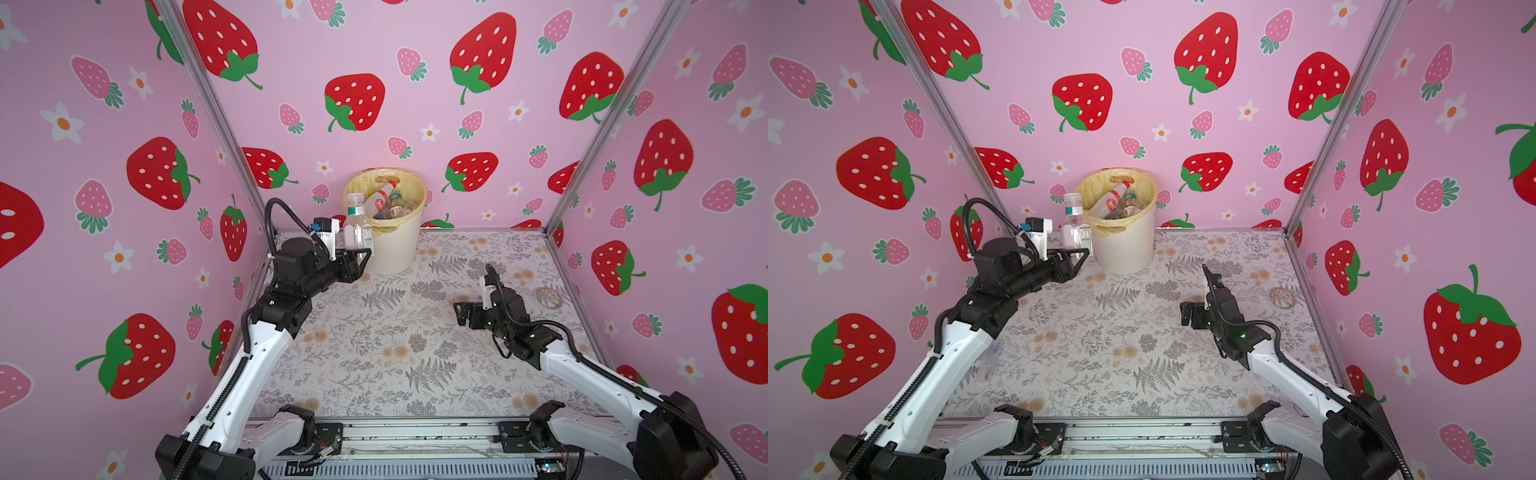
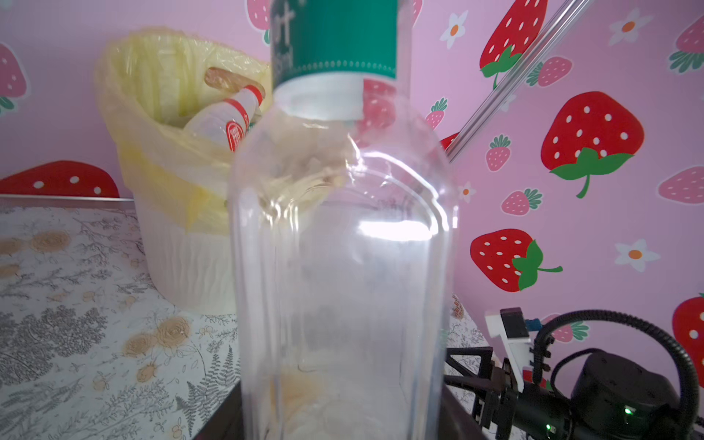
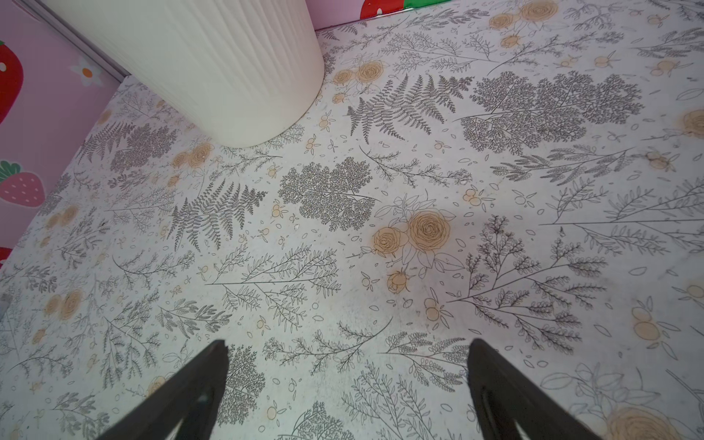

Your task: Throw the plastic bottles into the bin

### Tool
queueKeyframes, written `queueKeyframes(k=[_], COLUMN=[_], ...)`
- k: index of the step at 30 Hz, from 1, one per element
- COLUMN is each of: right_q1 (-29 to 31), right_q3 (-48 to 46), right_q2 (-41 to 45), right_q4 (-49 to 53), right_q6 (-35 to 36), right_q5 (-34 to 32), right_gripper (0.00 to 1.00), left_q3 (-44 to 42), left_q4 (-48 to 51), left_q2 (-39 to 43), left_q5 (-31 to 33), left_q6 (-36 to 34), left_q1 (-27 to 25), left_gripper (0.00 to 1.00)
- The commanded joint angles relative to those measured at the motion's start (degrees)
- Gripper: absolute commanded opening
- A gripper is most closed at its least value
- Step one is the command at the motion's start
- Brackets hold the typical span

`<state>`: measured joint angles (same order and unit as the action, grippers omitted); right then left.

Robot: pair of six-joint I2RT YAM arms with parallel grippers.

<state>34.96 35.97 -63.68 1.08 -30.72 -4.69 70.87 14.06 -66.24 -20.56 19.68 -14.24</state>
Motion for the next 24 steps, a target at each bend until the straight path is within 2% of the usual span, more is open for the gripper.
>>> queueKeyframes(k=[1, 4, 8, 11, 13, 14, 15, 16, 24], right_q1=[-1.17, -2.12, -3.05, -3.49, -3.70, -3.76, -3.84, -3.85, -3.93], right_q3=[1.70, 2.00, 2.27, 2.76, 2.99, 2.98, 2.90, 2.92, 2.66], right_q2=[-0.60, -0.98, -0.55, -0.05, 0.65, 1.07, 1.51, 1.82, 1.51], right_q4=[-1.29, -1.33, -0.90, 0.13, 0.76, 0.92, 1.18, 1.27, 0.56], right_q6=[0.92, 1.05, 0.93, 0.93, 0.77, 0.75, 0.58, 0.42, -0.71], right_q5=[1.38, 2.34, 3.27, 3.12, 2.97, 2.84, 2.69, 2.60, 3.54], right_gripper=[0.99, 0.99, 0.99, 0.99, 0.99, 0.99, 0.99, 0.99, 0.99], left_q3=[13.74, 29.24, 54.53, 72.26, 79.23, 80.13, 79.01, 76.95, 56.27], left_q4=[6.70, 14.46, 26.09, 34.69, 38.32, 38.64, 37.79, 36.53, 25.08], left_q2=[-7.69, -19.51, -37.72, -49.66, -54.02, -54.56, -53.88, -52.56, -34.98], left_q5=[2.23, 3.40, 3.90, 3.25, 2.00, 2.16, 3.17, 4.06, 7.31], left_q6=[-4.33, -5.78, -9.18, -10.95, -12.04, -12.28, -12.22, -12.45, -11.96], left_q1=[-0.07, -0.54, -1.91, -2.53, -2.58, -2.60, -2.56, -2.45, -1.38], left_gripper=[0.55, 0.55, 0.59, 0.71, 0.79, 0.85, 0.96, 0.99, 0.99])
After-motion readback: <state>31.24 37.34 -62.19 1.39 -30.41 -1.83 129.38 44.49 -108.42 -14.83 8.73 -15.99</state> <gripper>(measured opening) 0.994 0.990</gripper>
